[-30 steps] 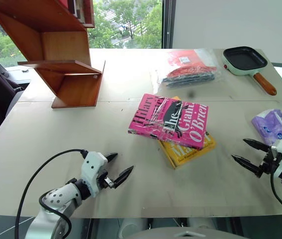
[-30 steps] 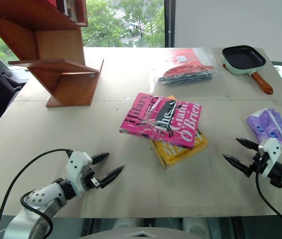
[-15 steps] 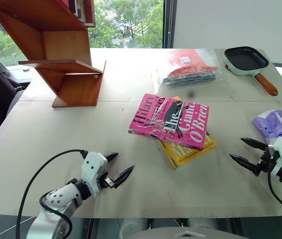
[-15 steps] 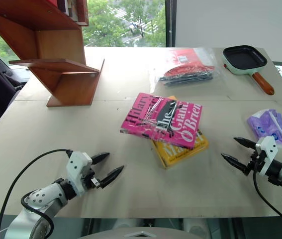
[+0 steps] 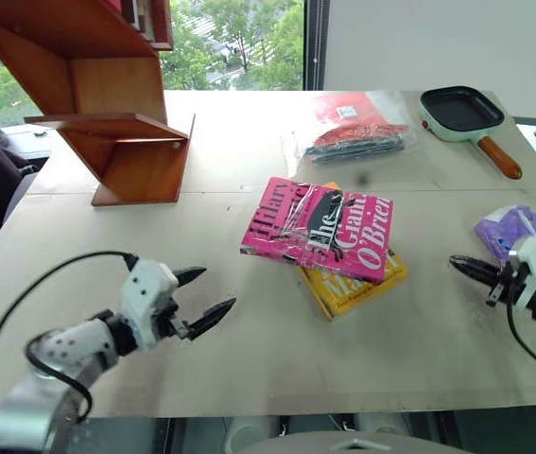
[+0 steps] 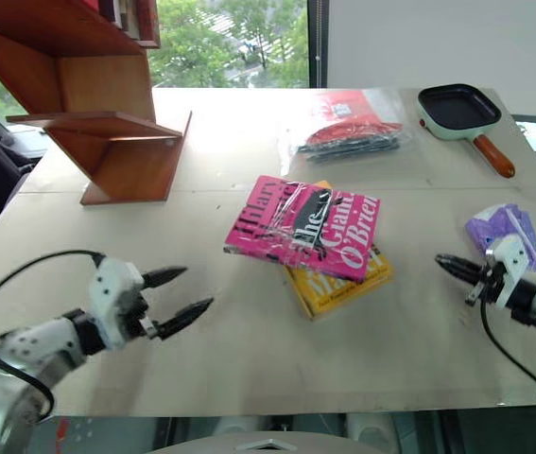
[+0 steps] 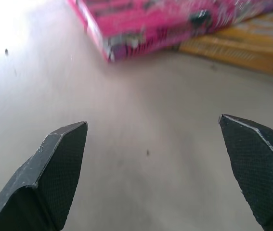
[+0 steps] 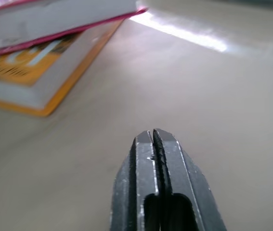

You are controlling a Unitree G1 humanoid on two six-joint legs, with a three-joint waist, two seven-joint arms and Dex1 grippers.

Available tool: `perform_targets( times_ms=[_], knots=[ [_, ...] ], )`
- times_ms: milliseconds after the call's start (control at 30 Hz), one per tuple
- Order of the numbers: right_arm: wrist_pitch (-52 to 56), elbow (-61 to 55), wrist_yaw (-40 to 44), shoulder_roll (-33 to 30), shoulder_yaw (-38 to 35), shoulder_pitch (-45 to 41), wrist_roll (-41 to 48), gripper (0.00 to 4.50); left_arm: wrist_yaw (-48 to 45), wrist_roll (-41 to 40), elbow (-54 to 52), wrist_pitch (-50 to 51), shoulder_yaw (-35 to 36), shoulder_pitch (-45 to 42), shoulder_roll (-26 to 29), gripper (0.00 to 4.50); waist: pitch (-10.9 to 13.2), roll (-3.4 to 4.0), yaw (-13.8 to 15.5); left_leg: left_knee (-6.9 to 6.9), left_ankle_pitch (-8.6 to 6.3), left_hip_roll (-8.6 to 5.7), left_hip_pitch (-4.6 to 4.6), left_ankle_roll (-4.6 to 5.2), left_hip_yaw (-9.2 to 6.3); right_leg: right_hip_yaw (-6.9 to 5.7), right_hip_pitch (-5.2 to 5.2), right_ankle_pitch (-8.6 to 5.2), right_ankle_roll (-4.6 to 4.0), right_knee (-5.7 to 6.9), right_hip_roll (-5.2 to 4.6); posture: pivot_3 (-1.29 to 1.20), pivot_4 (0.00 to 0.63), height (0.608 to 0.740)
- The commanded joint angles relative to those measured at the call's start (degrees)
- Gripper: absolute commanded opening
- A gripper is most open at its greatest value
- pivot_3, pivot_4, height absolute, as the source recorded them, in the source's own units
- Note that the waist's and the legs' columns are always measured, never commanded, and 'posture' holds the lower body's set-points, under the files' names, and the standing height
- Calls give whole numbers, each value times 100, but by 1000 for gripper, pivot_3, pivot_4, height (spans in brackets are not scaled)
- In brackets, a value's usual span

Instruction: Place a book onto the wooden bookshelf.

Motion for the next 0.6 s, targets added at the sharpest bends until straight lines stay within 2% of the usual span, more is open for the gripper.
perform_targets(
  times_ms=[33,233,500,600],
  knots=[
    [-523,1067,145,-69,388,-1313,-535,16,-696,-1035,-372,591,773,-126,631,4500,6,-6,-60,0,1,0,0,-2,0,0,-1,0,0,-1,2,0,150,740],
    [-931,3133,-608,422,975,-3644,-1469,16,-1136,-1855,-468,1160,1623,-448,1312,4500,36,-14,-104,-6,13,2,-18,-20,2,2,-25,1,3,-1,23,0,150,740],
    [-721,4227,-1226,892,1504,-4761,-2292,16,-1207,-1910,-625,1385,2100,-473,1477,4500,48,-13,-53,35,17,1,-114,-27,-7,-35,-85,10,19,-6,22,0,150,740],
    [-518,4290,-672,999,1454,-4921,-2214,16,-1117,-1934,-747,1454,2127,-438,1401,4500,51,-13,-66,40,17,-1,-113,-27,-7,-35,-85,11,22,-3,22,0,150,740]
  ],
)
